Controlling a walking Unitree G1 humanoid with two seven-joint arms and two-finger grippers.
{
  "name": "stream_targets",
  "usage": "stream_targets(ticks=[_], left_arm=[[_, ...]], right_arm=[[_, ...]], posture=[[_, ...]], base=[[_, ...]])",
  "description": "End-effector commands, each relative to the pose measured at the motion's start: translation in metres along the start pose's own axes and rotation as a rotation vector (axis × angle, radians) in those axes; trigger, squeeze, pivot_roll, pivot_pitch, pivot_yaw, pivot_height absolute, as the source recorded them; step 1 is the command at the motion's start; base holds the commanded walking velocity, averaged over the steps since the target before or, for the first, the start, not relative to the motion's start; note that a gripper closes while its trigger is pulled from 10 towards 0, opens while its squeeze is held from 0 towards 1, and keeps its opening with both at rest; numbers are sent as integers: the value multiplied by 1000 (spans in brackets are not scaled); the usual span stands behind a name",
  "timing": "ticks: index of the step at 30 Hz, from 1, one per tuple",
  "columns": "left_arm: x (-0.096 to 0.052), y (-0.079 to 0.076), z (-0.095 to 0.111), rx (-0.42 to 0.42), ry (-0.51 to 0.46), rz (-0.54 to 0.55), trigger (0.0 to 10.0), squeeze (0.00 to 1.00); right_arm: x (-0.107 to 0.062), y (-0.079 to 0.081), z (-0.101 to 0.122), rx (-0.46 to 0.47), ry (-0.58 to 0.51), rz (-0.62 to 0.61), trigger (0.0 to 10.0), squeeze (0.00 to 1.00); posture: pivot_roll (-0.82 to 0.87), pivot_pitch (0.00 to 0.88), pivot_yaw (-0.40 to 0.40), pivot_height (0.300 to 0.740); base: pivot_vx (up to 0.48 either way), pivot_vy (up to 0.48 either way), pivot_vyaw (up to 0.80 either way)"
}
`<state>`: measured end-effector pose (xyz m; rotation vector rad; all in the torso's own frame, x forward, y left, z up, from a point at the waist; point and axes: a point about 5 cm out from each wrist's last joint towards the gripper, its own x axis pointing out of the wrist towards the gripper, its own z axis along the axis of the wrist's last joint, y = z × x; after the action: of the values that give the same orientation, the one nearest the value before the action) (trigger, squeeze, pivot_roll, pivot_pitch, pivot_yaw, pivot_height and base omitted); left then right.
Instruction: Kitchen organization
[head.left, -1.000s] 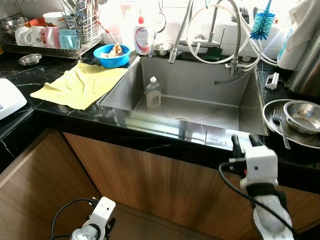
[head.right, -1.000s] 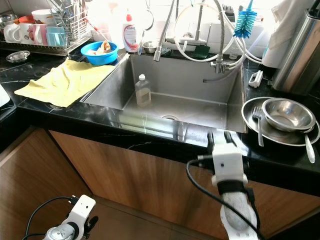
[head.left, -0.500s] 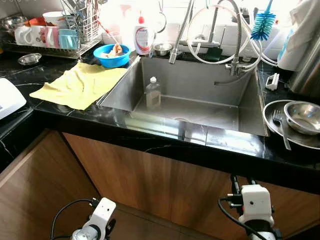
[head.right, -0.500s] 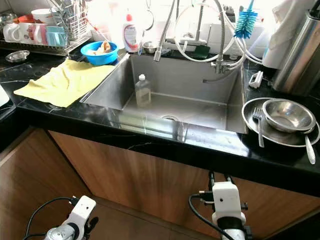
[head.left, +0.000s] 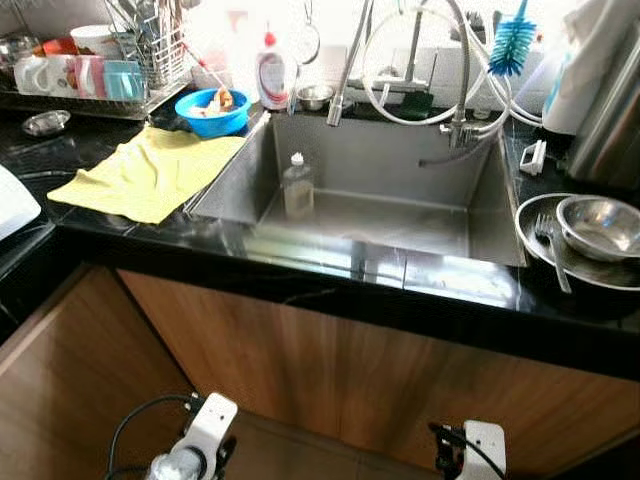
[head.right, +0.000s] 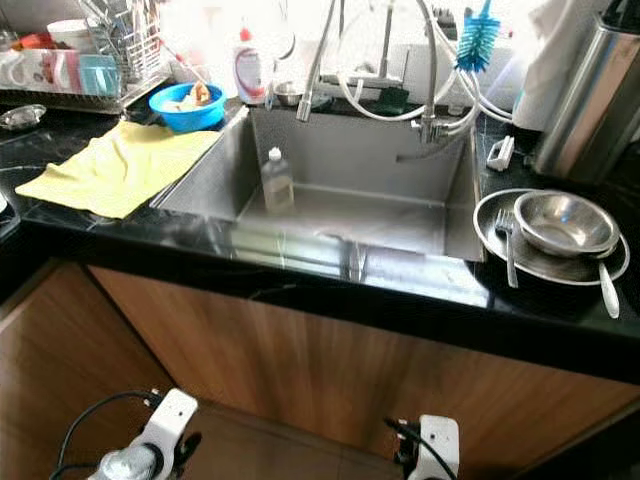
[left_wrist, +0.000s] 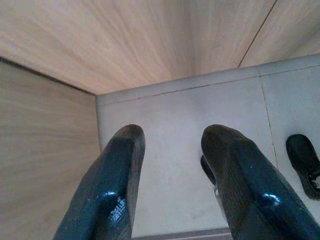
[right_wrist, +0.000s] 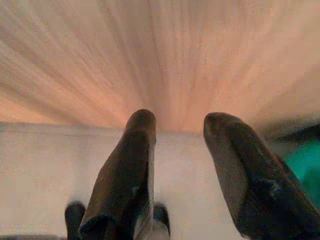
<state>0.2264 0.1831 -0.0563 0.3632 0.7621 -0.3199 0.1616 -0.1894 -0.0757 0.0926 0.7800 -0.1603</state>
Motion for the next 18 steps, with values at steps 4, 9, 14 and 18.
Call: stream_targets(ticks=[4,9,14,18], left_arm=[[0,0,-2,18,34,-7,10000,0],[-3,8,-14,9,111,50,10000,0],[-4,12,-15,-47,111,77,10000,0],[-3,9,-14,-53,107,65,10000,0]], right_arm=[[0,3,-17,-32,84,15,10000,0],[1,-3,-25,-44,134,8,10000,0],[3,-7,-25,-27,151,-13,10000,0],[3,-9,-29,-73,213,-33,10000,0]], posture=[[-136,0,51,740],[-145,0,49,740],[-142,0,43,740],[-133,0,37,740]], base=[[0,0,0],[0,0,0],[0,0,0],[0,0,0]])
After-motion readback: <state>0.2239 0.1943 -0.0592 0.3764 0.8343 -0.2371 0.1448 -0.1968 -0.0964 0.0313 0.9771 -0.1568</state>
